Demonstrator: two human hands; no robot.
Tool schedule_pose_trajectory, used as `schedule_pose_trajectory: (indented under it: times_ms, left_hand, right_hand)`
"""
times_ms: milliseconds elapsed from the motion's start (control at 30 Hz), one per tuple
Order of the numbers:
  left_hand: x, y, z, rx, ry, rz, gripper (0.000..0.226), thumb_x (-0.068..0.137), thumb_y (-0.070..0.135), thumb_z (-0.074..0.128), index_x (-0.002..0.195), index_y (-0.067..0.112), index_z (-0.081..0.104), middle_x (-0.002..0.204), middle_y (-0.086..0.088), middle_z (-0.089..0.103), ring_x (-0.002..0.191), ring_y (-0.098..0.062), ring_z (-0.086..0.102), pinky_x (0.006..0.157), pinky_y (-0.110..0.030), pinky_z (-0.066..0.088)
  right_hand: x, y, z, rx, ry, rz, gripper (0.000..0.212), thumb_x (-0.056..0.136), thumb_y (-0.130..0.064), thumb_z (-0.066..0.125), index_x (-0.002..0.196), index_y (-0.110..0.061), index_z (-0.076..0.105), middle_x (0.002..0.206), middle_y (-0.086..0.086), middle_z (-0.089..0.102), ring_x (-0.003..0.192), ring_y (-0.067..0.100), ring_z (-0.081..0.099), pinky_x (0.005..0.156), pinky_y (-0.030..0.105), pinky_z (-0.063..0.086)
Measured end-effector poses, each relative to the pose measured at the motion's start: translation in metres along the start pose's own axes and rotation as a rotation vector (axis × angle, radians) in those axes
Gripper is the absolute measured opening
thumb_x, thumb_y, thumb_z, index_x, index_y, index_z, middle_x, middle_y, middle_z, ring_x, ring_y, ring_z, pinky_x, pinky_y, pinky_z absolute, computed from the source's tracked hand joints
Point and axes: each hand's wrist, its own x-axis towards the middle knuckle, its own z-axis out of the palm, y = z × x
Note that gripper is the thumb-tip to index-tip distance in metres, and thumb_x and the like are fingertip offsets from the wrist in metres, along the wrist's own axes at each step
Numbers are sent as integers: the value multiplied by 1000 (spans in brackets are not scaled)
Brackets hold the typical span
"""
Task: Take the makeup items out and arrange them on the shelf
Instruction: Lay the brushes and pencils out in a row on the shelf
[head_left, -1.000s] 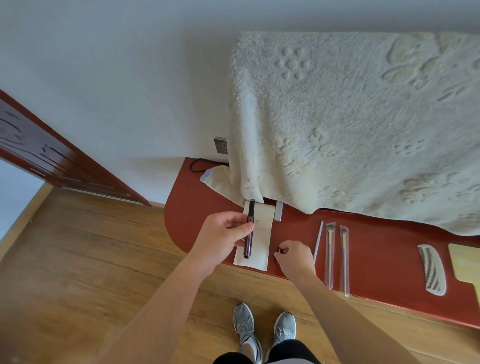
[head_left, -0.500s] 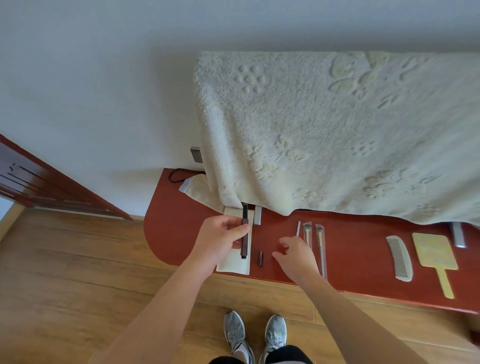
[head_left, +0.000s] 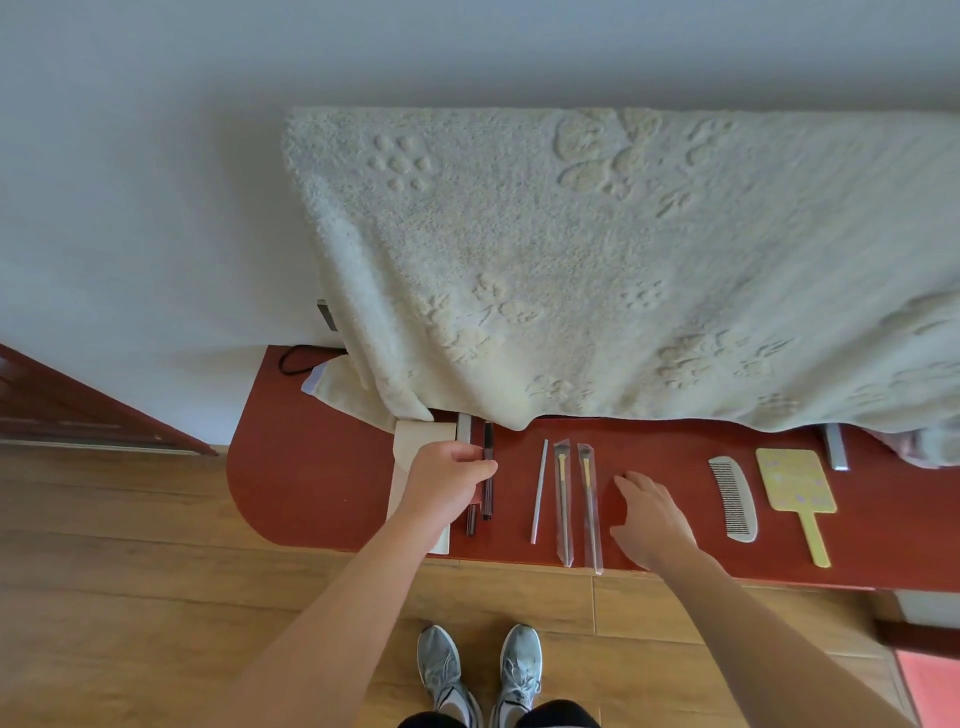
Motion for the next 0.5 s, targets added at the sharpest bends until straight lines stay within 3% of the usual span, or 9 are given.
schedule_pose_trajectory:
  times_ms: [100,200,300,400,500]
  left_hand:
    - [7,-3,11,58,-7,-4,13,84,13,72,81,25,74,89,-1,73,84,-23,73,79,-44,62]
    - [14,-7,21,178,1,38,17,83,14,71,78,30,70,82,5,72,77,-19,72,79,-42,62]
    - [22,-14,31,303,10,62,13,83,15,71,75,25,69,79,-2,73,71,-18,69,74,-37,59]
    - [34,-24,43,420,30,84,8,82,18,71,76,13,69,81,-12,72,75,-24,69,76,-41,58]
    - [43,-31,51,458,46,80,7,84,19,73,88,14,73,85,-5,70,81,-19,67,79,-35,56]
  right_hand:
    - [2,7,2,-53,10,-37,75,86,-21,65,151,-21,29,158,-4,23,143,20,23,111,34,37]
    - [2,8,4,-80,21,-53,76,86,-24,68,151,-22,28,158,-5,22,143,19,22,108,34,41]
    - [3,10,6,-83,26,-66,77,86,-28,70,151,-22,28,158,-6,21,143,18,21,108,35,42]
    - [5,13,7,-77,25,-75,79,87,-30,70,152,-22,27,158,-5,21,143,18,20,110,33,38]
    - [7,14,7,-69,23,-80,79,87,-31,69,152,-22,26,159,-5,20,144,18,19,112,33,36]
